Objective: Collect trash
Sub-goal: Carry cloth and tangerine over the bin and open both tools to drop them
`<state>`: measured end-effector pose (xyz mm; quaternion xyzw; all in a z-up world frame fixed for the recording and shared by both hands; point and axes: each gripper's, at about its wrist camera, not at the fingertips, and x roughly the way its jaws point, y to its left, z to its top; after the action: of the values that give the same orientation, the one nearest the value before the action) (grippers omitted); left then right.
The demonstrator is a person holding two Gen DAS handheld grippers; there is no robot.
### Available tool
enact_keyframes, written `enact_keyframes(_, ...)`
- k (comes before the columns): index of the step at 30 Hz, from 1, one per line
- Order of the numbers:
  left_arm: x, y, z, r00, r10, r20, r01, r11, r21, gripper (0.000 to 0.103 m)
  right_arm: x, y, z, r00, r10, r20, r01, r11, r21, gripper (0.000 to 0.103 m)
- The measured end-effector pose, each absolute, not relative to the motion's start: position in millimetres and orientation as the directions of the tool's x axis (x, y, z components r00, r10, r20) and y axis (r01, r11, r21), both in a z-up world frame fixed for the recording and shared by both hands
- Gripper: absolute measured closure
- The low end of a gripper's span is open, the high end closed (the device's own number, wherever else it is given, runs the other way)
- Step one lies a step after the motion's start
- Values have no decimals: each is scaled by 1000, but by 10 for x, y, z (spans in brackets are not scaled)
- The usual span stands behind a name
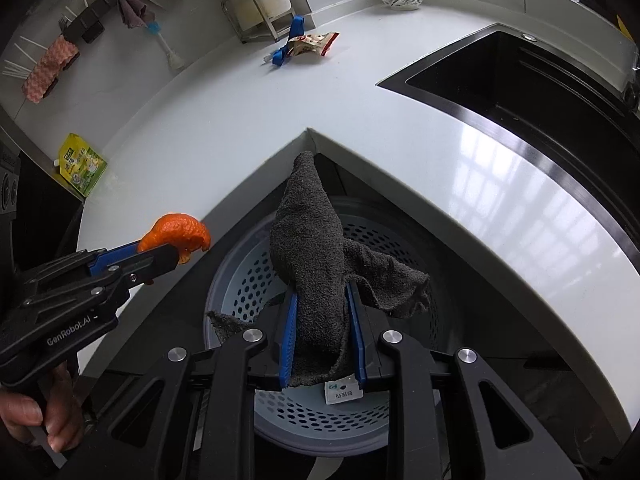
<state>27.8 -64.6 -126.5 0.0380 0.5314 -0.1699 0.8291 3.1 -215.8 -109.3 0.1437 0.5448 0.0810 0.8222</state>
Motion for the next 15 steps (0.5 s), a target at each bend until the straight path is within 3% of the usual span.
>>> enact_keyframes(15,66,-779,-1878,293,-146,-945,174,980,-97,79,-23,-2214,-1660,290,282,-915,-39,958,283,81)
